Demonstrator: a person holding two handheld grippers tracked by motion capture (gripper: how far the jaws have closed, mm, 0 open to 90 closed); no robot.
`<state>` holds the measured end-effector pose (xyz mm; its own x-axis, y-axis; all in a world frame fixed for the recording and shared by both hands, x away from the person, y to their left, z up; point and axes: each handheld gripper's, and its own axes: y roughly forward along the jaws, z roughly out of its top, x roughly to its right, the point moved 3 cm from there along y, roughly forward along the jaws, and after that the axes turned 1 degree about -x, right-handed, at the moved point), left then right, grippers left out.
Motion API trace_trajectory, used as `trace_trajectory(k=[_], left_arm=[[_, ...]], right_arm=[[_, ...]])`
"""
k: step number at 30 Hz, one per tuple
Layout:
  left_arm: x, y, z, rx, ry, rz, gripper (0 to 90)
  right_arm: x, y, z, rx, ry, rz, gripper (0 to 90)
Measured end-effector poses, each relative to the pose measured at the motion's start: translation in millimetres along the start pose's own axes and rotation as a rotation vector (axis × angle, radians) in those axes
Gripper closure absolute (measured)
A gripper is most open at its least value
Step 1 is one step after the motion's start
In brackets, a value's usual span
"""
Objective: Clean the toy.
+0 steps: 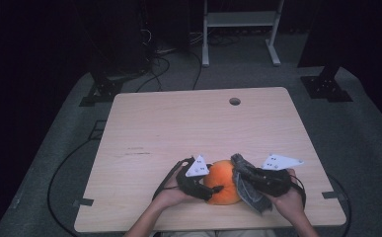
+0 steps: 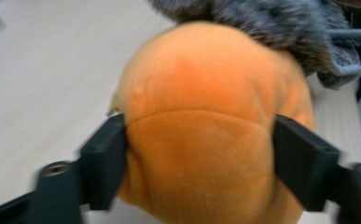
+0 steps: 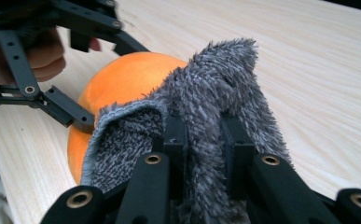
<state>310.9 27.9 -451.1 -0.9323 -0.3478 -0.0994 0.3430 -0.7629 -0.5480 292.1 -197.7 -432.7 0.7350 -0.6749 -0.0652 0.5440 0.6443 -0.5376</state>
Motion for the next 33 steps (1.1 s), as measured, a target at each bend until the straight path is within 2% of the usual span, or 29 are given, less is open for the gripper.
trace_trajectory(k=[1, 2, 4, 5, 7, 8, 9, 10, 11, 13, 14, 15, 16, 17, 18, 20, 23, 25, 27, 30, 31, 33], left_arm=[[1.3, -1.5, 2.4, 0.012, 0.032, 0.018, 30.4], [2.7, -3.3, 6.5, 0.037, 0.084, 0.068, 31.5], [3.6, -3.6, 11.1, 0.042, 0.163, 0.130, 31.6], [4.4, -2.4, 11.5, 0.038, 0.175, 0.134, 31.1], [8.4, 0.4, 10.7, 0.040, 0.204, 0.114, 28.7], [9.8, 0.5, 10.3, 0.036, 0.201, 0.105, 26.1], [8.9, 0.1, 10.0, 0.033, 0.173, 0.095, 20.6], [4.0, -2.3, 9.2, 0.037, 0.115, 0.068, 16.1], [-0.8, -4.8, 8.6, 0.056, 0.059, 0.057, 12.0], [-10.4, -9.3, 6.9, 0.064, -0.034, 0.054, 8.1], [-13.2, -9.1, 5.7, 0.051, -0.066, 0.048, 5.1], [-15.6, -6.4, 3.1, 0.022, -0.120, 0.029, 4.0], [-14.6, -2.0, -0.5, 0.006, -0.144, -0.008, 4.2], [-12.5, -1.6, -1.4, 0.010, -0.122, -0.030, 13.7], [-9.5, -1.9, -1.5, 0.019, -0.081, -0.019, 20.5], [-6.6, -1.3, -0.4, 0.020, -0.064, -0.003, 24.4], [-5.9, -0.9, 0.0, 0.018, -0.049, 0.006, 25.7], [-7.7, -1.1, -1.5, 0.020, -0.061, 0.004, 25.7], [-8.2, -1.0, -2.5, 0.027, -0.062, 0.005, 25.7], [-5.6, -0.9, 0.3, 0.038, -0.034, 0.045, 26.2], [-4.9, -1.8, 3.0, 0.062, -0.021, 0.069, 27.4], [-3.6, -2.3, 9.0, 0.100, -0.011, 0.090, 29.6]], right_arm=[[0.8, -1.9, 1.0, 0.006, 0.002, -0.008, 74.4], [1.6, -3.5, 1.9, 0.014, -0.003, -0.019, 74.4], [1.0, -8.4, 6.1, 0.040, -0.022, -0.069, 74.4], [-2.0, -10.4, 9.8, 0.064, -0.034, -0.069, 74.4], [-10.2, -7.9, 15.3, 0.093, -0.063, -0.048, 74.4], [-13.7, -4.8, 16.3, 0.085, -0.082, -0.037, 74.3], [-18.5, 1.1, 15.7, 0.063, -0.108, -0.046, 74.3], [-19.5, 4.2, 14.7, 0.058, -0.118, -0.047, 74.4], [-19.2, 7.5, 12.4, 0.053, -0.102, -0.023, 74.6], [-19.3, 8.8, 9.7, 0.056, -0.095, -0.016, 74.7], [-21.0, 7.8, 8.8, 0.051, -0.108, -0.025, 74.6], [-21.9, 6.9, 8.3, 0.048, -0.115, -0.029, 74.6], [-22.8, 6.2, 7.4, 0.050, -0.119, -0.028, 74.6], [-22.8, 6.1, 5.9, 0.048, -0.123, -0.025, 74.4], [-22.1, 5.9, 5.5, 0.047, -0.125, -0.029, 74.4], [-17.0, 4.3, 4.5, 0.050, -0.112, -0.026, 74.1], [-1.9, 2.1, -1.0, 0.045, -0.036, -0.019, 74.1], [10.4, 1.0, -6.1, 0.022, -0.002, -0.059, 73.9], [20.5, 0.4, -10.5, -0.004, 0.038, -0.068, 73.9], [18.2, -3.7, -7.6, -0.003, 0.022, -0.084, 74.3], [13.0, -5.5, -3.3, 0.013, -0.005, -0.092, 74.2], [-0.3, -9.7, 6.8, 0.058, -0.051, -0.068, 74.2]])
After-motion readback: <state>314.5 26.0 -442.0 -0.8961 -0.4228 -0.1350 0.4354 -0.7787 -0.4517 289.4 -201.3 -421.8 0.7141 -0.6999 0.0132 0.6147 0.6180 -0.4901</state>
